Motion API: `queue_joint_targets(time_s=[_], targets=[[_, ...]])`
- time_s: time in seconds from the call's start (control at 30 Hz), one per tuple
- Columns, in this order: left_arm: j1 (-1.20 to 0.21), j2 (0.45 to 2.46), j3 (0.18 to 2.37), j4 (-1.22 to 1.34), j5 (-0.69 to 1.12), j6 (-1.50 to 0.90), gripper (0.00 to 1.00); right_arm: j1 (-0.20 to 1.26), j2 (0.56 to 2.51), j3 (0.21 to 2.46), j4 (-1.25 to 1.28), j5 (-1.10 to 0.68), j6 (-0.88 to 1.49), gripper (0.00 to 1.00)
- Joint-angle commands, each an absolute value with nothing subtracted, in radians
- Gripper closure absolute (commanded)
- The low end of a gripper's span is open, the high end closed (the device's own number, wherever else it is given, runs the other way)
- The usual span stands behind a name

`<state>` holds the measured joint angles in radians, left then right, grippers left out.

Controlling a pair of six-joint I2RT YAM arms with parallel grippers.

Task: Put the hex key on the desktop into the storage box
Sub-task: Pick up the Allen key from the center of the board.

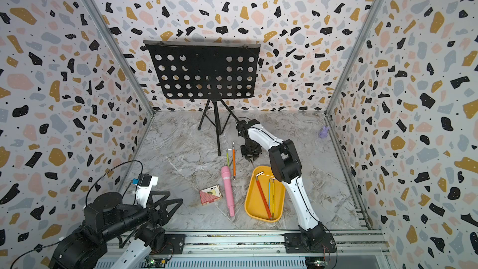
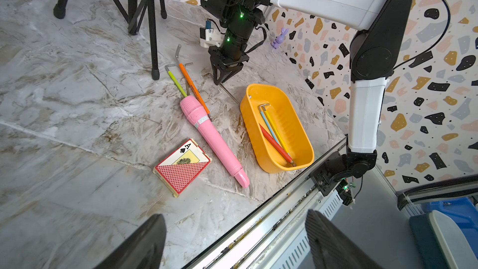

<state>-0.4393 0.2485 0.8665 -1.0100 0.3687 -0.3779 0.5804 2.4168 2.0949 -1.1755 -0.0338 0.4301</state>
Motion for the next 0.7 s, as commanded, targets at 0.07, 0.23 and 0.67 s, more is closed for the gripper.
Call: queue_joint_targets(time_s=[0.07, 0.23, 0.67], targets=[[-0.435, 0.259, 0.883, -0.989, 0.377, -0.367, 0.12, 0.586, 2.47, 2.104, -1.22, -0.028, 0.444, 0.89], [-0.434, 0.258, 0.883, -0.989, 0.377, -0.368, 0.11, 0.586, 2.48, 2.098, -1.203, -0.034, 0.446, 1.0], [-0.434, 0.258, 0.882, -0.989, 0.376, -0.368, 0.12, 0.589, 2.349, 2.089, -1.179, -0.022, 0.52, 1.0]])
